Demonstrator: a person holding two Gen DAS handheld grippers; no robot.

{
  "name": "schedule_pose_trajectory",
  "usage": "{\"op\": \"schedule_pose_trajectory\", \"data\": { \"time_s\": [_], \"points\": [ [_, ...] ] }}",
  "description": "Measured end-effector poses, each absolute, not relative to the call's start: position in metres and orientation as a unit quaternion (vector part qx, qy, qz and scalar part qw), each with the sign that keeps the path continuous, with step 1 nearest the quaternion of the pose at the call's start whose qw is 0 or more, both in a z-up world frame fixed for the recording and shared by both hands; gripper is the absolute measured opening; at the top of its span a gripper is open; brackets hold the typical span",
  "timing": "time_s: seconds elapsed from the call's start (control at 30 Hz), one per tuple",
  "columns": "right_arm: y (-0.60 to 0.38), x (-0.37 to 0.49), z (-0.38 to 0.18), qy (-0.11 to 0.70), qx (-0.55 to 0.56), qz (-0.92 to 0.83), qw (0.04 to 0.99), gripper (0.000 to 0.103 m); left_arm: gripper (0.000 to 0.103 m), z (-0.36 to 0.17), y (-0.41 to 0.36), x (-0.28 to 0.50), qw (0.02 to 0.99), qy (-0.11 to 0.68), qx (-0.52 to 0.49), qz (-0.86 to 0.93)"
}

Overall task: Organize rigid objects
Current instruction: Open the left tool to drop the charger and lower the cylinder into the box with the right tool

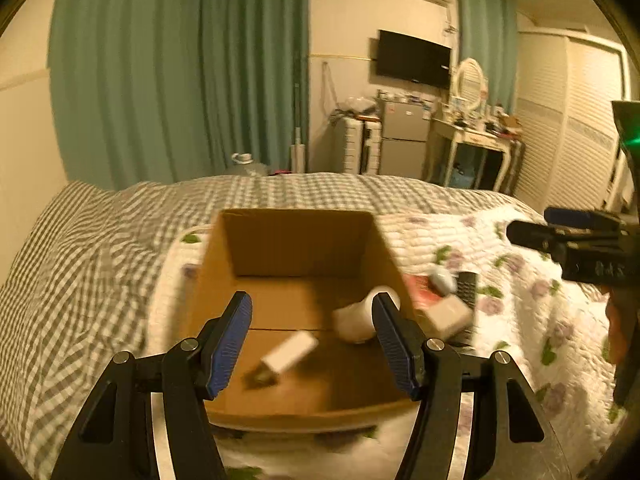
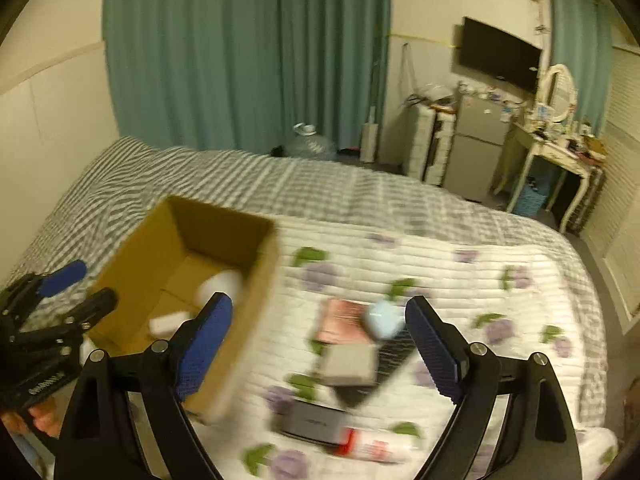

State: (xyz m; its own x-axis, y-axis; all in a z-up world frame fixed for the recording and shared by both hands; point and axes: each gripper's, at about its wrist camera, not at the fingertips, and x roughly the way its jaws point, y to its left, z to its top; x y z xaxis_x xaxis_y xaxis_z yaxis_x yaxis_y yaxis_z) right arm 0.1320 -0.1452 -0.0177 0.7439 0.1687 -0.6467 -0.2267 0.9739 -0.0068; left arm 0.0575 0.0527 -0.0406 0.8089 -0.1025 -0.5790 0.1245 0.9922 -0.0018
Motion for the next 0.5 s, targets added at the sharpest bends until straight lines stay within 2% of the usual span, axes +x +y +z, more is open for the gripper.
{"op": "schedule_pose_trajectory", "data": {
  "time_s": [0.27, 0.5],
  "points": [
    [-0.23, 0.113, -0.02, 0.34, -0.055, 0.086, 0.935, 0.089, 0.065, -0.05, -0.035, 0.04, 0.934, 0.337, 0.018, -0.118],
    [-0.261, 0.108, -0.074, 0.37, -0.083, 0.098, 0.92, 0.089, 0.065, -0.103, -0.094, 0.041, 0.905, 0.401, 0.061, -0.129]
  ]
}}
